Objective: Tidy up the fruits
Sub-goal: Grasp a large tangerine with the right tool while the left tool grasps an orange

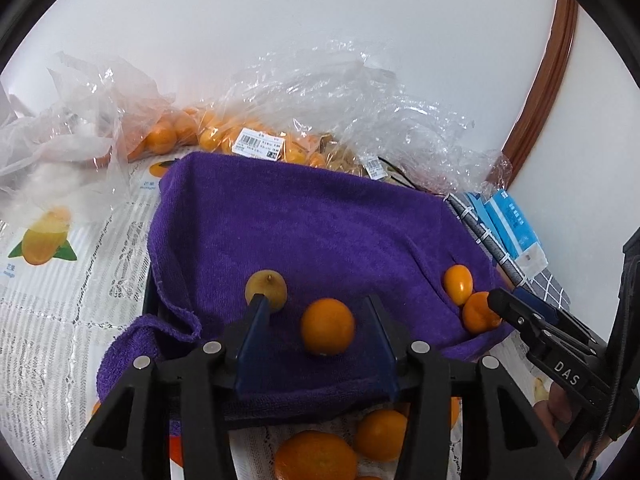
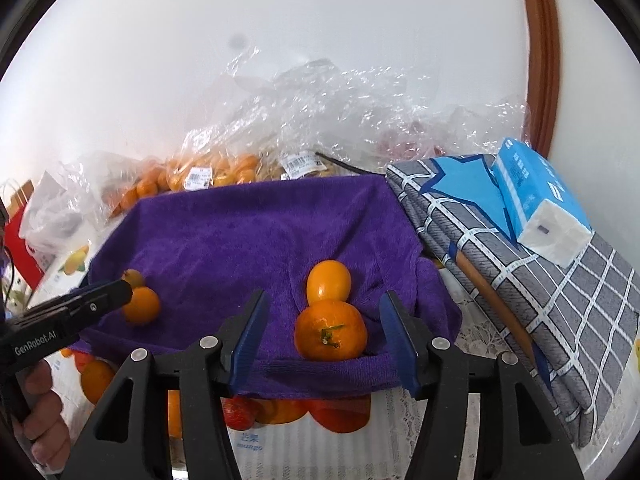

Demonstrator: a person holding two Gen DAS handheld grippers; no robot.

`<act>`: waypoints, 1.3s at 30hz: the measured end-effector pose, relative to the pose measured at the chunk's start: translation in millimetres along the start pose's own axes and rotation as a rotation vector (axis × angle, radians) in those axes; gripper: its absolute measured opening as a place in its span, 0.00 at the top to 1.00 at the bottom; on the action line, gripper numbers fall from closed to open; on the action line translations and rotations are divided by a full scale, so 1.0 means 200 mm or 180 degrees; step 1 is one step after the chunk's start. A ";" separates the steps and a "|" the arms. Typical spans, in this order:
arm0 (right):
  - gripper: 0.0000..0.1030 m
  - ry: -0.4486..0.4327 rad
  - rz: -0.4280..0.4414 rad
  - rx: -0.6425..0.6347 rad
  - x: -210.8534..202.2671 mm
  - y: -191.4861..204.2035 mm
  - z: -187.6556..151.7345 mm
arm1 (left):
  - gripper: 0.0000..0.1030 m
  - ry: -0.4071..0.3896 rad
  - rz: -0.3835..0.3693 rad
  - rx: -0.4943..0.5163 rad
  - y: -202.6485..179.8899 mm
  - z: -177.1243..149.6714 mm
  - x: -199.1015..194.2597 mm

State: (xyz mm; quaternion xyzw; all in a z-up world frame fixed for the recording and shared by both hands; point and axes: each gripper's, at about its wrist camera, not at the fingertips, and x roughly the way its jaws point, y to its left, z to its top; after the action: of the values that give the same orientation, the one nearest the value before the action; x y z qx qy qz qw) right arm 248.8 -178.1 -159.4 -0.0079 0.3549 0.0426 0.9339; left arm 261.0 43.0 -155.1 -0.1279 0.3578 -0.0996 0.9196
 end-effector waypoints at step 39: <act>0.58 0.0581 0.0416 -0.0428 -0.12 0.43 -0.28 | 0.53 0.0110 0.0285 0.0044 0.22 -0.26 -0.44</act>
State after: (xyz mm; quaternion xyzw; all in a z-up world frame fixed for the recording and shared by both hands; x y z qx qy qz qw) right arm 187.4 -96.7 -184.1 -0.0511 0.4345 0.1261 0.8903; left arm 166.4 99.8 -150.4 -0.1037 0.3784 -0.0630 0.9177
